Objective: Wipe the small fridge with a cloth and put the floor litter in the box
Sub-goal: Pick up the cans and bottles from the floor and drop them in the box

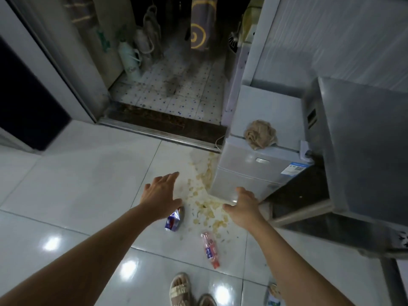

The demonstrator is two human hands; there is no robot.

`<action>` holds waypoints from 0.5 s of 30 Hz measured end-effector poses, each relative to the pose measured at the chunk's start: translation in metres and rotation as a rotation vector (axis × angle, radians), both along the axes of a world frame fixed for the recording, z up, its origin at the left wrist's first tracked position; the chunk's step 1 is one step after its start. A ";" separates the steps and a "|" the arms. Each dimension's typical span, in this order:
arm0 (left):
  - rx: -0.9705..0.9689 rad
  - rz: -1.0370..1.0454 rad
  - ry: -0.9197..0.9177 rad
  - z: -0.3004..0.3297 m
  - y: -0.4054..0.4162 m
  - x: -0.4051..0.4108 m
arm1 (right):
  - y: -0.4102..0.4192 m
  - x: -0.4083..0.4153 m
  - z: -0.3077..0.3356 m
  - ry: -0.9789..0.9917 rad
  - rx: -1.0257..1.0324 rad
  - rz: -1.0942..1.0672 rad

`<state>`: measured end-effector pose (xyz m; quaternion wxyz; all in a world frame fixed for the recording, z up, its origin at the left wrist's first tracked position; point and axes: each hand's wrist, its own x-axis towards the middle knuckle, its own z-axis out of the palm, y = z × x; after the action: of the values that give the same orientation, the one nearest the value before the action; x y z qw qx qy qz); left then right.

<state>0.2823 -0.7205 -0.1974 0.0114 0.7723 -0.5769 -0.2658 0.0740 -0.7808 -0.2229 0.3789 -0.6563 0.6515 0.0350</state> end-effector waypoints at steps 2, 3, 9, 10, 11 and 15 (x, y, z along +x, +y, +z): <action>0.036 0.030 -0.004 -0.011 0.015 0.006 | 0.013 0.004 -0.012 -0.027 0.042 -0.006; 0.048 0.044 -0.003 -0.016 0.021 0.009 | 0.018 0.007 -0.017 -0.029 0.058 0.000; 0.088 0.045 0.009 -0.046 0.028 0.040 | 0.035 0.041 -0.047 -0.051 0.127 -0.044; 0.091 0.036 0.015 -0.052 0.026 0.047 | 0.037 0.050 -0.053 -0.045 0.128 -0.055; 0.094 0.026 0.025 -0.059 0.023 0.055 | 0.037 0.059 -0.059 -0.042 0.127 -0.068; 0.138 -0.045 0.066 -0.093 0.011 0.094 | 0.039 0.109 -0.089 -0.008 0.156 -0.139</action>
<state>0.3765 -0.7098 -0.2901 -0.0288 0.7489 -0.5736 -0.3307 0.1827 -0.7414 -0.3119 0.4331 -0.5781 0.6893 0.0567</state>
